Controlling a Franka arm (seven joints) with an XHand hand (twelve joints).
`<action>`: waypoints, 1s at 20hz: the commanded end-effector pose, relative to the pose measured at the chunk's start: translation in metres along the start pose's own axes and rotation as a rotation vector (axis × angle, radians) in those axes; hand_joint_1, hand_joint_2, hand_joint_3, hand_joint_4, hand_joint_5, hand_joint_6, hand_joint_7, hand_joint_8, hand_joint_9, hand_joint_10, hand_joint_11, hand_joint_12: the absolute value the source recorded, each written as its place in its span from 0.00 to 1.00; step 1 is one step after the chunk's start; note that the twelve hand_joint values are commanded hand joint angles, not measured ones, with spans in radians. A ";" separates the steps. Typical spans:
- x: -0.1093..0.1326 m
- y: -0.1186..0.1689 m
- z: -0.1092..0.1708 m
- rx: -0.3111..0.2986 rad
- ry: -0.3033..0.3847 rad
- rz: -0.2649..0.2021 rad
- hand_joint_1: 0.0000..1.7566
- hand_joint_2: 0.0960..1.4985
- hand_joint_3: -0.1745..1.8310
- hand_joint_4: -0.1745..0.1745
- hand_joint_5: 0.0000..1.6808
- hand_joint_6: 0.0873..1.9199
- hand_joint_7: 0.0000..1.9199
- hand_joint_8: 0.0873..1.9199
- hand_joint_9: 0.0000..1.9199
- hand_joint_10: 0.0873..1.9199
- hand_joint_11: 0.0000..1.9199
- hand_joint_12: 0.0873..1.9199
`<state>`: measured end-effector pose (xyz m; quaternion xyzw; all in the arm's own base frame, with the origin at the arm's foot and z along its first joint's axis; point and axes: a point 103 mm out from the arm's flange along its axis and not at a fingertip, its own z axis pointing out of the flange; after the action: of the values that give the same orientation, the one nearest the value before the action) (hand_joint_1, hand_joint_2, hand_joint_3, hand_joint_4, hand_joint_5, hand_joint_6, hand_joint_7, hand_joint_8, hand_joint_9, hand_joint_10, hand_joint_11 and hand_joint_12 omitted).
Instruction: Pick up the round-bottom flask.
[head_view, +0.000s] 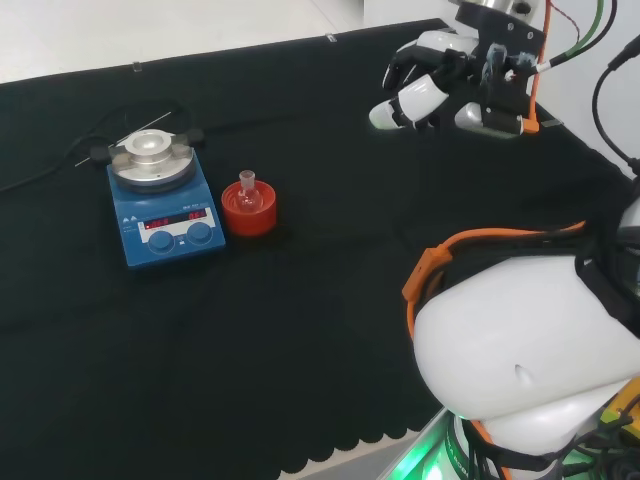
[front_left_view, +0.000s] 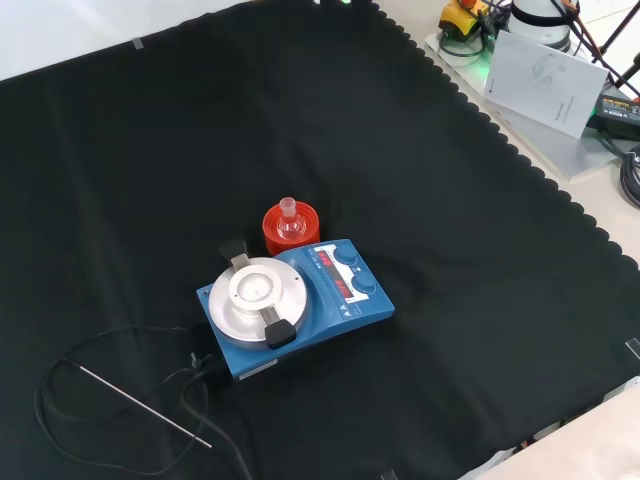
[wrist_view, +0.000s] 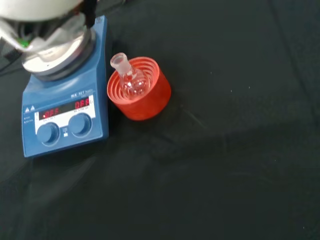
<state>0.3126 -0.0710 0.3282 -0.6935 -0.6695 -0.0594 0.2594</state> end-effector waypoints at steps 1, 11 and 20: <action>0.003 0.006 0.012 0.050 0.001 -0.017 0.48 0.20 0.53 0.00 0.19 0.54 0.54 0.48 0.60 0.37 0.52 0.62; 0.014 0.014 0.032 0.111 0.075 -0.041 0.48 0.20 0.53 0.00 0.19 0.54 0.54 0.48 0.60 0.38 0.53 0.62; 0.018 0.022 0.040 0.108 0.120 -0.066 0.50 0.20 0.53 0.00 0.19 0.55 0.54 0.49 0.61 0.38 0.54 0.61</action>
<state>0.3214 -0.0397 0.2968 -0.6553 -0.6755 -0.0665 0.3315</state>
